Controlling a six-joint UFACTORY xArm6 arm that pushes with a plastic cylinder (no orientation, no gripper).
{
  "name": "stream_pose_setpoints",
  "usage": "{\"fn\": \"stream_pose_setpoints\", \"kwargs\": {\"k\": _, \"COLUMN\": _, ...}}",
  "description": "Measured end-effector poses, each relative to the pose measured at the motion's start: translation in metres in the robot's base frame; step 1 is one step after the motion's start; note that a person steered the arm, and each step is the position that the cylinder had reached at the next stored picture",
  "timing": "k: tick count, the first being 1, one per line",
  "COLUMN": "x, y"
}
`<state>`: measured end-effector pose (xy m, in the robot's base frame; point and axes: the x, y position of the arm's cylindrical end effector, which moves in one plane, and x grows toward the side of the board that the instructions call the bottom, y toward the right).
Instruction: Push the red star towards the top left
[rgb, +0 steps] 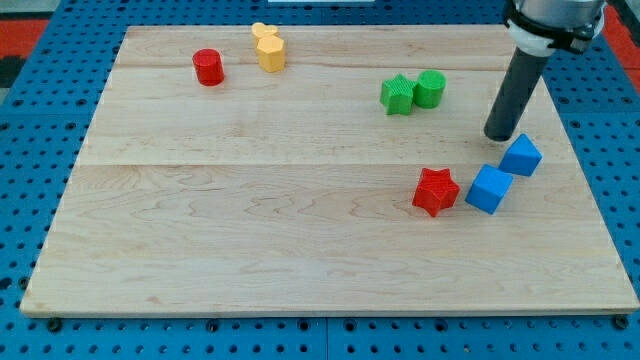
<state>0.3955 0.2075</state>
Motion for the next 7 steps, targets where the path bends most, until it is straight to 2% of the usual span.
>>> {"fn": "stream_pose_setpoints", "kwargs": {"k": 2, "x": 0.012, "y": -0.117}}
{"fn": "stream_pose_setpoints", "kwargs": {"k": 3, "x": 0.109, "y": -0.153}}
{"fn": "stream_pose_setpoints", "kwargs": {"k": 4, "x": 0.145, "y": -0.132}}
{"fn": "stream_pose_setpoints", "kwargs": {"k": 5, "x": 0.129, "y": -0.055}}
{"fn": "stream_pose_setpoints", "kwargs": {"k": 6, "x": 0.102, "y": -0.084}}
{"fn": "stream_pose_setpoints", "kwargs": {"k": 7, "x": 0.044, "y": -0.132}}
